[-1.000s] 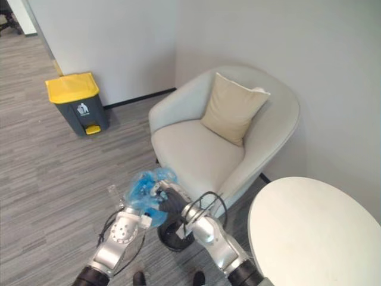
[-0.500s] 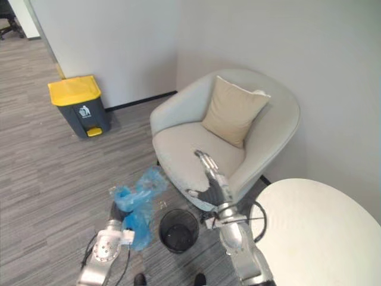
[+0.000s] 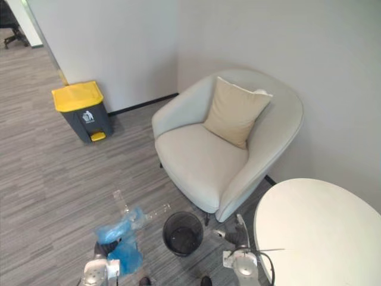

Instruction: Gather rubbish on tea table into small bin, then transfer packed bag to large trash can.

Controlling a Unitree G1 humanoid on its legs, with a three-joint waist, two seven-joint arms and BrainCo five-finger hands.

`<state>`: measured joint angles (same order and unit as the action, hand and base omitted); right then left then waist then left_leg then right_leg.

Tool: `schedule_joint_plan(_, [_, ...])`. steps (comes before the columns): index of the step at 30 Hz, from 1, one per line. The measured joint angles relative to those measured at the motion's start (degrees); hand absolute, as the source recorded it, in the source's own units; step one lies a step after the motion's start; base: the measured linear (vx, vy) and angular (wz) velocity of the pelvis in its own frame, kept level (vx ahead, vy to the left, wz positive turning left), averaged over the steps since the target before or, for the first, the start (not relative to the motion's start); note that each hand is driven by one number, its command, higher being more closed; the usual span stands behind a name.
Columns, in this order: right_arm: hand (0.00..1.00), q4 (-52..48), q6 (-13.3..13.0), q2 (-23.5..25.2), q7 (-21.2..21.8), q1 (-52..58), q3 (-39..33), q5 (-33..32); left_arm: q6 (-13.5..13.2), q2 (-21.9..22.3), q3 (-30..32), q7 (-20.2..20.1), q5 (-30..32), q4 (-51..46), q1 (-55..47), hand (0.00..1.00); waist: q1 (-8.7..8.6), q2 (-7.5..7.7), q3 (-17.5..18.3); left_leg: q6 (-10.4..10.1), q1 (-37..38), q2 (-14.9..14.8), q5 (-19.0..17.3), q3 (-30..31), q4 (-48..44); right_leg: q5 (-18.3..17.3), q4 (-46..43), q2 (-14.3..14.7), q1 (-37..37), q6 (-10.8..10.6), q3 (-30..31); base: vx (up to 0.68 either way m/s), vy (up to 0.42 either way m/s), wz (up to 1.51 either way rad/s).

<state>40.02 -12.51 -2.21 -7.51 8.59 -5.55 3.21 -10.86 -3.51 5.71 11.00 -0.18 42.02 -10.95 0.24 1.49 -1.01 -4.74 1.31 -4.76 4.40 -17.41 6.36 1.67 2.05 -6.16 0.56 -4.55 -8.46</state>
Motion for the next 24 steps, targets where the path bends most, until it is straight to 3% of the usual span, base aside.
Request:
schedule_joint_plan(7, [0.0,7.8,1.2,0.1,0.5,0.1,0.0,-3.3,0.3,2.2,0.1,-0.3,-0.1,6.9,0.1,1.0,0.28,-0.6,-0.4,-0.2,1.3,0.2,-1.0,-1.0,0.0,-1.0,-1.0,-0.3,-0.6,-0.2,1.0,0.04,0.012,-0.07])
schedule_joint_plan(16, [0.0,8.9,1.7,1.9,0.7,-0.9,-0.2,-3.3,0.3,2.5,0.2,-1.3,-0.1,10.4,1.3,1.0,0.48,-1.02,-2.0,-0.1,3.0,0.4,-1.5,-2.9,0.0,-1.7,-2.6,-0.3,-0.6,-0.3,2.7,0.03,0.01,-0.1])
schedule_joint_plan(24, [0.0,6.3,1.9,3.5,0.3,-2.2,1.4,-3.3,0.2,2.4,0.5,-1.2,-0.1,10.0,4.7,1.0,0.86,1.44,-3.9,0.7,0.5,0.9,-1.5,-4.6,-0.4,-1.7,-6.6,-1.3,3.9,-1.0,3.8,-0.04,0.026,-0.07])
